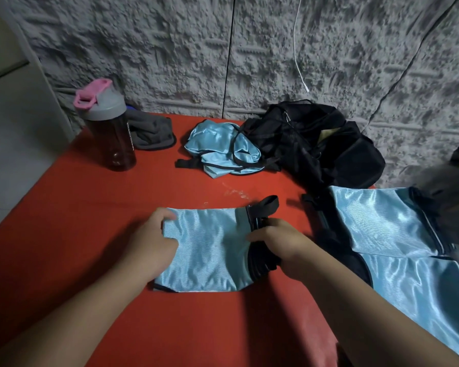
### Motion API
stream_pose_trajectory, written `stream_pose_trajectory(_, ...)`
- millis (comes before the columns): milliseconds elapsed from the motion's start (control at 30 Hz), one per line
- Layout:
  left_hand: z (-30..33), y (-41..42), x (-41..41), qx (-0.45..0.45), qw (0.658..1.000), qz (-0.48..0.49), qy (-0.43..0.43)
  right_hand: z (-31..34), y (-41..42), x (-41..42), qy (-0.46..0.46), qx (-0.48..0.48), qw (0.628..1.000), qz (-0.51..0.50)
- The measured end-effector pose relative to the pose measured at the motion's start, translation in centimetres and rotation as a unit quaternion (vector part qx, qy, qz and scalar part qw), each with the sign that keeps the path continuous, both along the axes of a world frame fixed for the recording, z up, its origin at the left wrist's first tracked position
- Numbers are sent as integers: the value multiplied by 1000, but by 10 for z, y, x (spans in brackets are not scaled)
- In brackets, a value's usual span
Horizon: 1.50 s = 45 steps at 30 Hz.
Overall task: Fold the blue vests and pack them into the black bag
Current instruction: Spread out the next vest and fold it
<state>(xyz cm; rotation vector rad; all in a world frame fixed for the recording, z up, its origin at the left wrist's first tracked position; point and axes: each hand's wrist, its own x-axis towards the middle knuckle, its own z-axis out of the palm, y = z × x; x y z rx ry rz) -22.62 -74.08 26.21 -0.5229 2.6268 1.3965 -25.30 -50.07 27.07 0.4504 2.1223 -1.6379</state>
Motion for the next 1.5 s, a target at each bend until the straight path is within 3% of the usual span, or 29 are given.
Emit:
stream_pose_trajectory(367, 27, 16, 21, -10, 997, -80, 11, 15, 25, 17, 49, -10, 999, -9)
stream_pose_trajectory(567, 39, 30, 46, 94, 993, -76, 14, 36, 50, 33, 69, -7, 998, 6)
stream_pose_trajectory(667, 48, 48, 59, 150, 984, -96, 8, 57, 79, 46, 90, 28, 995, 19)
stream_pose_trajectory(1000, 78, 170, 79, 204, 957, -204, 22, 116, 201, 106, 93, 149, 983, -56)
stream_pose_trajectory(1200, 69, 251, 80, 162, 955, -245, 47, 105, 264, 135, 48, 220, 968, -114)
stream_pose_trajectory(1500, 50, 297, 81, 114, 958, -262, -7, 68, 308, 145, 61, 254, 947, -185)
